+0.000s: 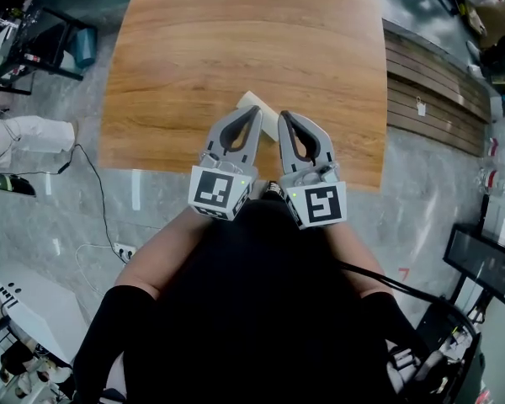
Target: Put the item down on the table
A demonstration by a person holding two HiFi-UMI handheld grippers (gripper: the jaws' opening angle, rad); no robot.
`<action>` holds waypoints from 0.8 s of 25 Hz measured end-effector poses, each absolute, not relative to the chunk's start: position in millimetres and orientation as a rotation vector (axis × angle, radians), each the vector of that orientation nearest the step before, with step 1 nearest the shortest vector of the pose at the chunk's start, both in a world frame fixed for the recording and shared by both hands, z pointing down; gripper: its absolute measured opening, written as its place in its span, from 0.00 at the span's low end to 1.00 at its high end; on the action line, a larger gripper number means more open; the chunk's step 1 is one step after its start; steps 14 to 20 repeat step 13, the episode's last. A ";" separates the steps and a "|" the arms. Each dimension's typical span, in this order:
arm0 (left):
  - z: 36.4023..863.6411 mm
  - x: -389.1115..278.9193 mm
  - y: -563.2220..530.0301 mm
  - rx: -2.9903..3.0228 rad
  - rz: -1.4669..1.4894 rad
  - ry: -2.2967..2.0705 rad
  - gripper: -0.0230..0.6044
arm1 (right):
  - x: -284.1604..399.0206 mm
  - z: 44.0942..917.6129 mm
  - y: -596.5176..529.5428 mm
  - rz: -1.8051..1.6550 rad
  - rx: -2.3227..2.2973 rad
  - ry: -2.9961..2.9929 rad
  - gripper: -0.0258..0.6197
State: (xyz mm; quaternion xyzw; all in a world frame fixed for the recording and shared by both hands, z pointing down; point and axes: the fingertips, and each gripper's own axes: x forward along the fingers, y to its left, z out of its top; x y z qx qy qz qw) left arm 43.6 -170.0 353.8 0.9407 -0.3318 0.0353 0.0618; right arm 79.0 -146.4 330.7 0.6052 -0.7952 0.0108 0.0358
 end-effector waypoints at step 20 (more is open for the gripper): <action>349.1 35.7 -163.6 2.847 0.095 -1.031 0.04 | 64.8 332.8 -143.4 0.039 1.800 -2.457 0.06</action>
